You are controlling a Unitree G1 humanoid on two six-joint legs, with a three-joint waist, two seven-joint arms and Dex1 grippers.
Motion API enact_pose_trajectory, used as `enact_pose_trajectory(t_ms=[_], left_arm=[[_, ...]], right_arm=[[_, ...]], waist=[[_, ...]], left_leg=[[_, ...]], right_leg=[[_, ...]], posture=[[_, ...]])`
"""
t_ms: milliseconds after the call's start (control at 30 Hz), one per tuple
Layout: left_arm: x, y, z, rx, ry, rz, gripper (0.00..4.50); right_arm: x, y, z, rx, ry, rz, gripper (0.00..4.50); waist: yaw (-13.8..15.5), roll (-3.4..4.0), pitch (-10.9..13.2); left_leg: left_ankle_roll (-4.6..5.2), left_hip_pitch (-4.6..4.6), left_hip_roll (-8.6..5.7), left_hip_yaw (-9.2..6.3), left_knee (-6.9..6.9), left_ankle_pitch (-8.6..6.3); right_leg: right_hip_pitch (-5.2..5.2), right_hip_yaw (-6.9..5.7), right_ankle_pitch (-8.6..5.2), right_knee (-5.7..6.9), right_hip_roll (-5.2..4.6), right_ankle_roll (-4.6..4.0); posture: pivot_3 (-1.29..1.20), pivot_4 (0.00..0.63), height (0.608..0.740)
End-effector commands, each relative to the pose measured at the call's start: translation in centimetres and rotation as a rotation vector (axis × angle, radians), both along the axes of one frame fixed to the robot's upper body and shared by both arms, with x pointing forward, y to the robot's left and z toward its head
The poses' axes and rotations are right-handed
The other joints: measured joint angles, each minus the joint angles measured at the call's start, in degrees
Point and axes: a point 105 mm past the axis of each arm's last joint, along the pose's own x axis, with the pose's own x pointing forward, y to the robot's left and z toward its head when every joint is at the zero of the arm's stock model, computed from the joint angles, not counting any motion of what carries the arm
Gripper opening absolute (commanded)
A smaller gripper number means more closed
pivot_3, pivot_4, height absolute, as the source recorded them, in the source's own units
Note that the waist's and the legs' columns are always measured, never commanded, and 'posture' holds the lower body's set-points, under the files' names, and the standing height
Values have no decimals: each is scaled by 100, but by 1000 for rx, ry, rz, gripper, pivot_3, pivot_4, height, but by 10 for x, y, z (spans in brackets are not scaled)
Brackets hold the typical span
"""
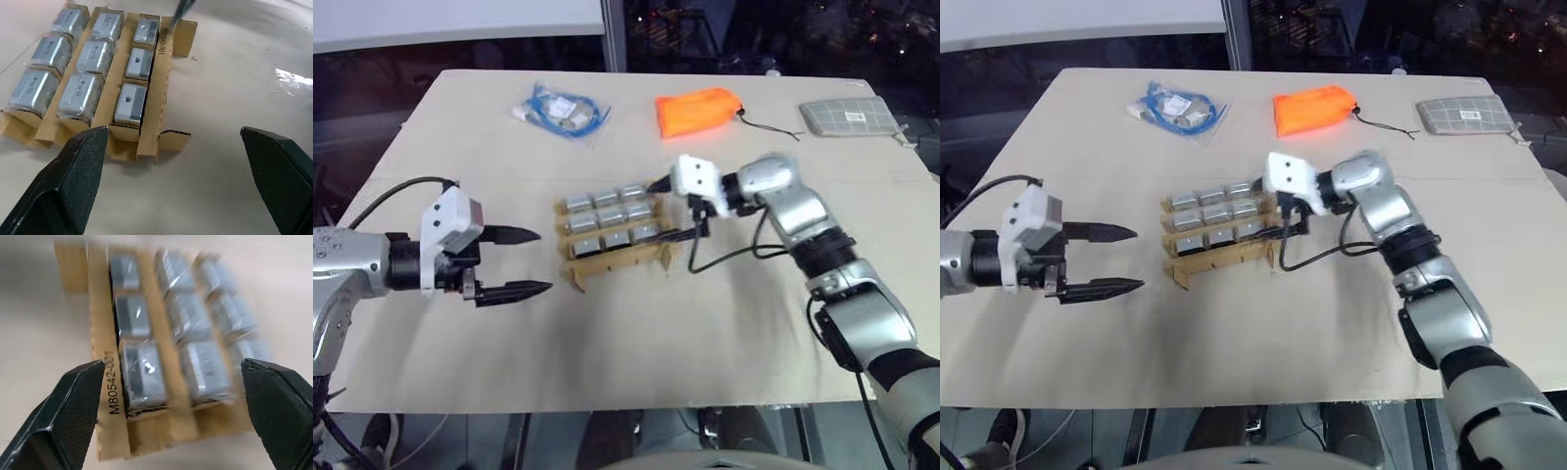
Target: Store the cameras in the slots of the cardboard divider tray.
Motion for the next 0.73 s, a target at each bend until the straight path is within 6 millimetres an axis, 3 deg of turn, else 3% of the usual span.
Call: enact_pose_trajectory(t_ms=[33, 133, 267, 400, 567, 733], left_arm=[[-12, -6, -11, 10, -42, 43, 4500], [-20, -13, -24, -16, -81, 89, 4500], [-46, -30, -51, -191, -9, 147, 4500], [-43, -22, -83, -252, -47, 303, 4500], [-39, -23, -98, -295, -108, 366, 4500], [-39, -28, -102, -314, -146, 374, 4500]], right_arm=[[-27, -37, 11, 143, 49, -55, 4435], [-44, -63, 2, 207, 128, -172, 4435], [-69, -110, -45, 165, 177, -402, 4435], [-103, -144, -87, 267, 204, -630, 4435], [-123, -167, -110, 290, 199, -803, 4435], [-130, -172, -119, 323, 183, -877, 4435]], waist=[[2, -1, -1], [-3, -1, -1], [-14, -4, -5], [67, -1, -24], [65, 9, -51], [47, -1, -68]], left_leg=[[1, -2, -1, -1, -1, 0], [4, 2, -4, 0, -3, -2], [5, 28, 1, 2, -3, -4], [28, 61, -5, 4, -15, -18], [30, 97, 7, 23, -3, -17], [5, 106, 21, 25, 5, -31]], right_leg=[[1, -2, 0, -2, -3, 0], [3, -2, 0, 0, -9, 0], [18, 4, -1, 6, -7, 0], [50, 7, -5, -3, -9, 1], [60, 24, -17, 7, -5, -18], [69, 25, -18, 6, -8, -16]], posture=[[0, 150, 740], [0, 150, 740], [0, 150, 740], [0, 150, 740], [0, 150, 740], [0, 150, 740]])
